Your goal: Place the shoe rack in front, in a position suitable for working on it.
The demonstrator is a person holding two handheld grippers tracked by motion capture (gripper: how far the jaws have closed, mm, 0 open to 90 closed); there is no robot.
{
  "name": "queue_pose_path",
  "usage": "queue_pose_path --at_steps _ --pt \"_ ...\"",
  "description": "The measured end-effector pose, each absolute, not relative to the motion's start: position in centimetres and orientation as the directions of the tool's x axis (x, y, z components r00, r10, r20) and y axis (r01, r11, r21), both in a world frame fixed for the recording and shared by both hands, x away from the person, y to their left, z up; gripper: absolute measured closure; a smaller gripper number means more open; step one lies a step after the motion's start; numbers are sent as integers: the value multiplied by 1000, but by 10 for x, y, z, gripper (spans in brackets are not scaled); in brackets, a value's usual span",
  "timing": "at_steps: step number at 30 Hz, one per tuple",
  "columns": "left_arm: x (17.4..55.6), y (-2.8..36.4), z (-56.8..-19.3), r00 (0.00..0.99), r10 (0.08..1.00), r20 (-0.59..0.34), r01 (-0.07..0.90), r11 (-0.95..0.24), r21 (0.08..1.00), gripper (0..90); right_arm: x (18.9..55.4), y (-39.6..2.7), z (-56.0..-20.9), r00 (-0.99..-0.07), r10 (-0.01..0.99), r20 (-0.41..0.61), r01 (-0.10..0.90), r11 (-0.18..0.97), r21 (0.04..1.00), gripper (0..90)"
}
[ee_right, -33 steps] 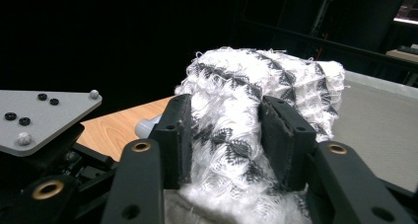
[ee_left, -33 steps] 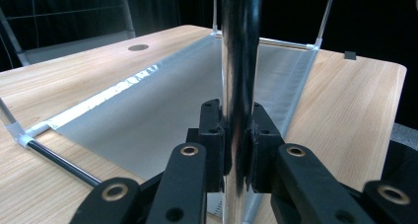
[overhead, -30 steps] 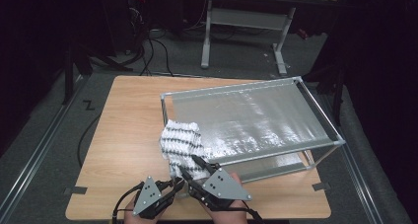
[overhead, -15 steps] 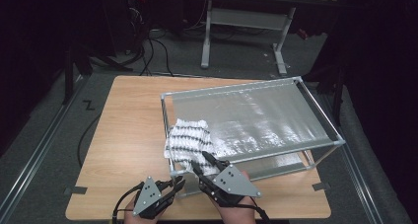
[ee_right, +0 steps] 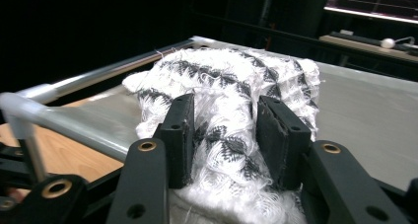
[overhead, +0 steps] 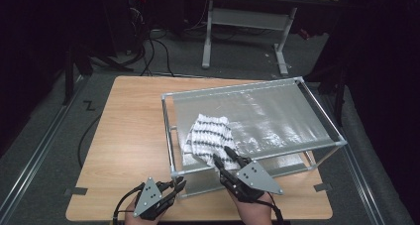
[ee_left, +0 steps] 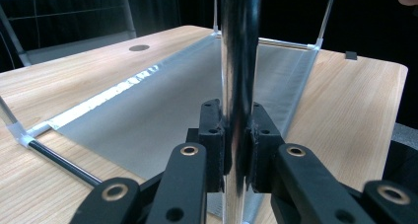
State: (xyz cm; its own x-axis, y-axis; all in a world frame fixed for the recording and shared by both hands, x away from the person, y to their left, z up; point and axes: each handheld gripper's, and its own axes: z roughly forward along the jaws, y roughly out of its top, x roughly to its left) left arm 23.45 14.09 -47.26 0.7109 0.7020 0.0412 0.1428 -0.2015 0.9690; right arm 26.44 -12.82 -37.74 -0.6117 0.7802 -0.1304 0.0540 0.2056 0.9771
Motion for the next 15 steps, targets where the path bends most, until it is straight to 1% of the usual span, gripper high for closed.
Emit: queue_pose_path --at_steps 12,15 --pt "234 141 -473 711 702 43 142 -203 969 802 276 -160 -377 -545 830 -123 76 195 978 604" --pt "234 141 -472 710 703 43 142 -203 969 801 281 -176 -377 -509 852 -122 87 192 978 607"
